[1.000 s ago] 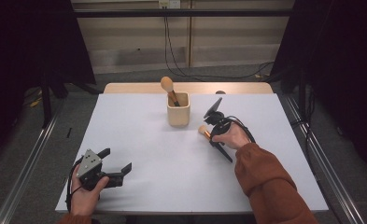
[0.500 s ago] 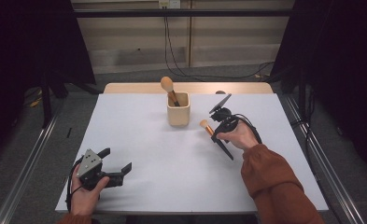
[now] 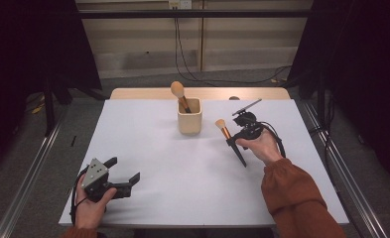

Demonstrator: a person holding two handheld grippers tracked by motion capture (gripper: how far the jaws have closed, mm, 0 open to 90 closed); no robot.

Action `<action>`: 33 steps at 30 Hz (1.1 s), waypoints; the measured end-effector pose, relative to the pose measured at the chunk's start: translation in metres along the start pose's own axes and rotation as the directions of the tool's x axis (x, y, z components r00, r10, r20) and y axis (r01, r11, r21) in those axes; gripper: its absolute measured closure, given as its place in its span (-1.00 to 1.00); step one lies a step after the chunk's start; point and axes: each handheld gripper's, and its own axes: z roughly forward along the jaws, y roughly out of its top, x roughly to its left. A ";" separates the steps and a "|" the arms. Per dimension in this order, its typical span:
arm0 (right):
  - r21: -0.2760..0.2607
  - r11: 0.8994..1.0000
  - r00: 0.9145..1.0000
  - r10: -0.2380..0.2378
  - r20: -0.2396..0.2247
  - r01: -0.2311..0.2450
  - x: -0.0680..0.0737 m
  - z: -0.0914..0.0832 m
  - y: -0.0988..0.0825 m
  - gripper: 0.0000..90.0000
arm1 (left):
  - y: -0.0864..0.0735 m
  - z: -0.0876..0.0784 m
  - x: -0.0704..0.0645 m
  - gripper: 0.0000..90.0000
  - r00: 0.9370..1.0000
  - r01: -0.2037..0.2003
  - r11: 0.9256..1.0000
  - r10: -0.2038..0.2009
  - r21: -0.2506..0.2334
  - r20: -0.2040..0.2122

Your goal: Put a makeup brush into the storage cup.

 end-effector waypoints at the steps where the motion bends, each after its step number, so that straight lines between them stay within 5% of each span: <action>1: -0.008 1.000 1.000 0.006 -0.006 -0.006 0.000 0.000 -0.001 0.68 | 0.000 0.000 0.000 -0.94 1.000 0.000 1.000 0.000 -0.001 0.000; 12: -0.126 0.992 0.999 0.022 -0.050 -0.028 -0.003 0.001 -0.011 0.68 | 0.000 0.000 0.001 -0.94 1.000 -0.003 1.000 0.003 0.000 0.000; 24: -0.317 0.948 0.997 0.009 -0.077 -0.033 -0.005 -0.006 -0.021 0.68 | 0.000 0.000 0.000 -0.94 1.000 -0.006 1.000 0.006 0.003 0.001; 33: -0.400 0.916 0.996 -0.018 -0.092 -0.021 -0.004 -0.006 -0.027 0.68 | 0.000 0.000 0.000 -0.94 1.000 -0.006 1.000 0.006 0.001 0.003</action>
